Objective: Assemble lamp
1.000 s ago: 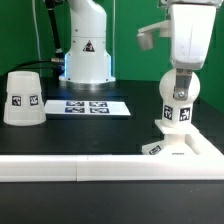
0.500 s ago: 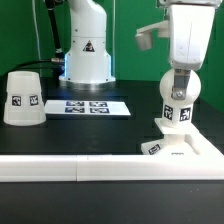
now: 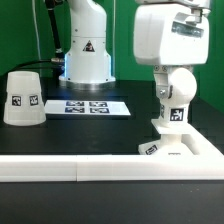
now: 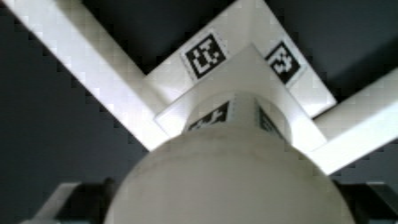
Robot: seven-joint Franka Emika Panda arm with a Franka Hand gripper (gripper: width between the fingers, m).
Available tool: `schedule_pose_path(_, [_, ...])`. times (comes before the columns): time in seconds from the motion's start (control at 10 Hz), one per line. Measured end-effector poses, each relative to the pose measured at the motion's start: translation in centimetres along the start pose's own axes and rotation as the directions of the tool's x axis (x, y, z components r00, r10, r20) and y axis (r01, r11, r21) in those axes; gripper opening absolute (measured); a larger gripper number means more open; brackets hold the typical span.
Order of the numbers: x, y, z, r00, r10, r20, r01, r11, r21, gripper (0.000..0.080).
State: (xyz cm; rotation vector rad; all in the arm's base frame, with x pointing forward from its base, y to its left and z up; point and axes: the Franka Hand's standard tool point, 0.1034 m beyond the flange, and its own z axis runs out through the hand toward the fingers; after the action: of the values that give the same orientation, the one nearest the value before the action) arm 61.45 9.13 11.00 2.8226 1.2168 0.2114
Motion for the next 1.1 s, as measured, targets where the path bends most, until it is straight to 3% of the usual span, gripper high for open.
schedule_pose_path(0.6, [0.3,0.1,-0.1,0.944,0.330,-0.022,-0.330,0.944,-0.006,0.0577])
schedule_pose_path(0.9, [0.1,-0.6,-0.1,0.759,0.643,-0.105,-0.646,0.763,0.007,0.0577])
schedule_pose_path(1.1, [0.0,-1.1,0.2,0.672,0.732,-0.109,-0.734,0.678,0.026,0.0577])
